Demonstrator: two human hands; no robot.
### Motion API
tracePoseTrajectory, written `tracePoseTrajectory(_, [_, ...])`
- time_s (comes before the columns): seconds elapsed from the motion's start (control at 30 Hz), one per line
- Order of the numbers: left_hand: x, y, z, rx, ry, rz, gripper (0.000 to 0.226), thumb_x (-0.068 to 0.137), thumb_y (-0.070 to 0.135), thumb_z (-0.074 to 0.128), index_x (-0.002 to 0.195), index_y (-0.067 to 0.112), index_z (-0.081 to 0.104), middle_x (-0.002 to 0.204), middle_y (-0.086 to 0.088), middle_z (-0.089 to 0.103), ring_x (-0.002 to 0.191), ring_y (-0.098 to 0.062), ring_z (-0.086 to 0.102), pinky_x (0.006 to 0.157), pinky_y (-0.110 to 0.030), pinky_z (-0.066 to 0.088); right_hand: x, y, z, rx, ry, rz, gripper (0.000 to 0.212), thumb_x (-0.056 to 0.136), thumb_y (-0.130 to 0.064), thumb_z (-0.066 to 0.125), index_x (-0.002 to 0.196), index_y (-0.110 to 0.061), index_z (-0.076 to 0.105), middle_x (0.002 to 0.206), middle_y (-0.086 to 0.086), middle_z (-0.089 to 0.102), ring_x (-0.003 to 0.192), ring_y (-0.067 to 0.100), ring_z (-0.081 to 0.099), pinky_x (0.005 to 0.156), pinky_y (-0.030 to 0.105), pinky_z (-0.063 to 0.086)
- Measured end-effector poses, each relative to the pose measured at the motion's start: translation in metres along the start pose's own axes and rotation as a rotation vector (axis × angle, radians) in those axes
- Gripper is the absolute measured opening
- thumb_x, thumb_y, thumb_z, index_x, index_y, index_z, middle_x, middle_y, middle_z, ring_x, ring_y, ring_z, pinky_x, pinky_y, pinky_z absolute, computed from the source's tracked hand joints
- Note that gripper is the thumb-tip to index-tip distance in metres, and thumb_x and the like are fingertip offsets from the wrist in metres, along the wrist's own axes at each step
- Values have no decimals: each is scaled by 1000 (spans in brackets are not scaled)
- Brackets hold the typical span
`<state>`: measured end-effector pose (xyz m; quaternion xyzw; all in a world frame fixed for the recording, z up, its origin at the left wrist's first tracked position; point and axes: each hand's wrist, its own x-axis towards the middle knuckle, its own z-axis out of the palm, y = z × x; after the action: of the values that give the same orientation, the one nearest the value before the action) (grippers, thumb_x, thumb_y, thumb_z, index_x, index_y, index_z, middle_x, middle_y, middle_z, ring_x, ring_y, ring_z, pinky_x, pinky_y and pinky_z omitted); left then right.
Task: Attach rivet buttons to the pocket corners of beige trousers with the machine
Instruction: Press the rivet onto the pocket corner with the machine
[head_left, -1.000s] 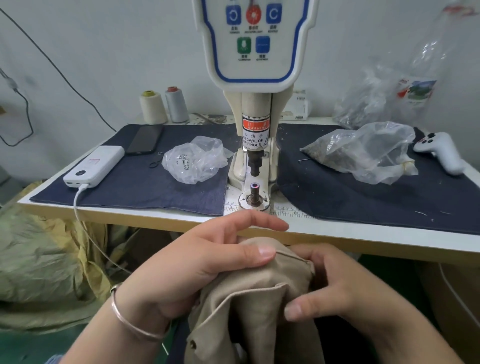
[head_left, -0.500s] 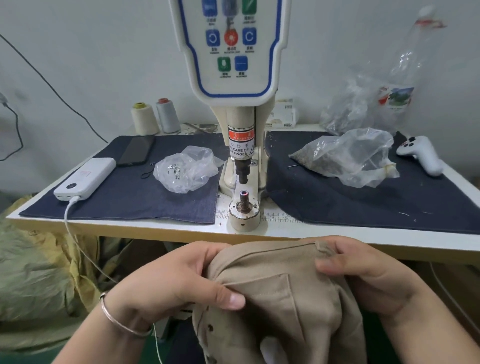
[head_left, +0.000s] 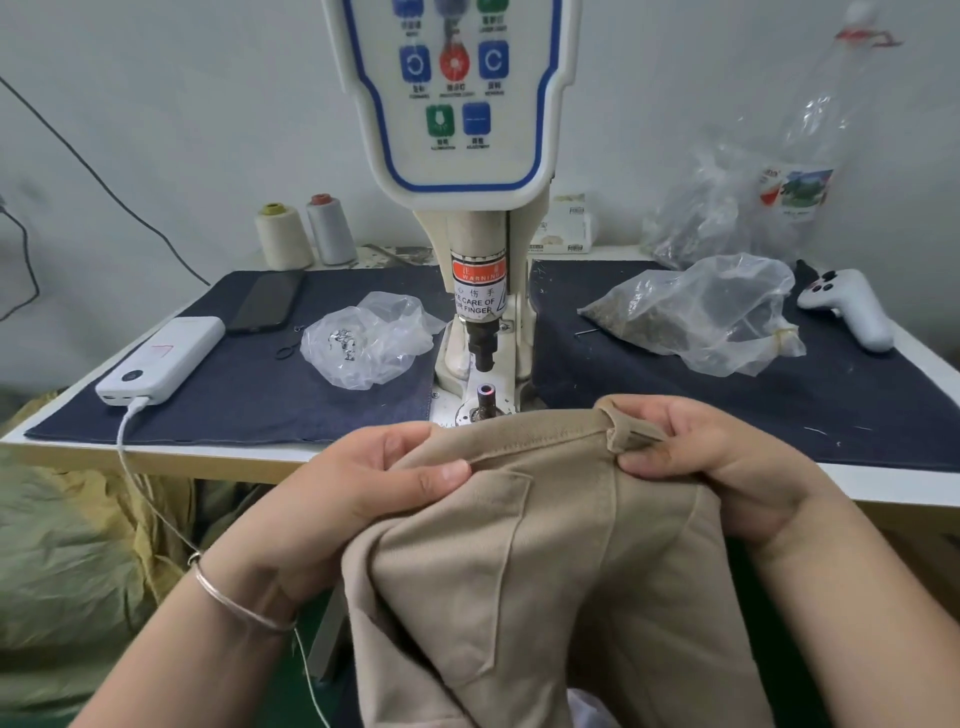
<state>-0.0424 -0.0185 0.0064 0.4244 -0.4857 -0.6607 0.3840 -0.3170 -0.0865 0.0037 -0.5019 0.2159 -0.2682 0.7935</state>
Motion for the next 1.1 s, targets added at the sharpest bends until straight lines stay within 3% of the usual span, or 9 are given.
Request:
tracePoseTrajectory(0.07, [5,2,-6,26,61,1,19,78,23,78,83,8,69,73,-4,62,60,-10,57,53,-17,47,10,-1,-7,-19,33,68,30,75,5,59,103,2,70,104,20,68,92,26,68,82,32,57])
tracePoseTrajectory(0.13, [12,5,-12,83,108,1,16,80,26,74,73,15,66,67,-1,58,54,-7,52,49,-15,43,19,-2,-13,-51,51,161,45,74,-2,67,118,10,62,121,28,62,107,35,64,95,39,53])
tracePoseTrajectory(0.23, [26,7,-21,154,160,-9,22,80,34,74,80,13,67,72,-5,60,60,-11,53,53,-18,44,31,-11,-18,-131,126,243,52,63,-16,89,104,8,70,109,25,69,95,30,69,85,36,57])
tracePoseTrajectory(0.37, [46,8,-30,254,259,-12,26,88,38,74,85,13,67,74,-3,63,64,-11,55,56,-20,44,50,-18,-18,-141,279,262,32,68,-19,75,93,1,73,88,15,73,75,21,72,68,29,60])
tracePoseTrajectory(0.5, [67,8,-35,416,398,30,25,95,39,64,81,17,66,64,9,63,56,-3,55,50,-14,43,66,-19,-17,-74,387,238,41,69,-16,72,107,-1,67,91,12,71,81,21,68,81,34,56])
tracePoseTrajectory(0.63, [85,8,-42,587,504,79,31,97,41,62,90,11,67,73,4,64,66,-7,55,62,-24,44,76,-19,-18,34,411,172,16,90,-7,58,105,-5,64,91,11,68,81,21,66,77,32,57])
tracePoseTrajectory(0.77, [95,0,-46,685,569,125,25,96,39,63,83,18,67,69,10,62,64,-5,53,57,-18,41,87,-7,-15,75,496,140,30,98,-5,50,127,1,57,102,15,64,87,22,63,86,36,51])
tracePoseTrajectory(0.93, [97,-11,-54,634,545,109,31,96,44,61,77,20,64,61,18,58,58,1,50,58,-20,38,99,8,-10,4,610,79,36,96,-6,56,127,13,54,112,24,63,90,27,63,87,40,50])
tracePoseTrajectory(1.1, [92,-8,-62,355,439,58,65,85,60,68,86,-4,55,74,-6,54,67,-18,47,63,-31,39,110,12,-6,-28,648,21,33,96,-8,57,120,14,57,98,20,65,80,23,63,77,33,50])
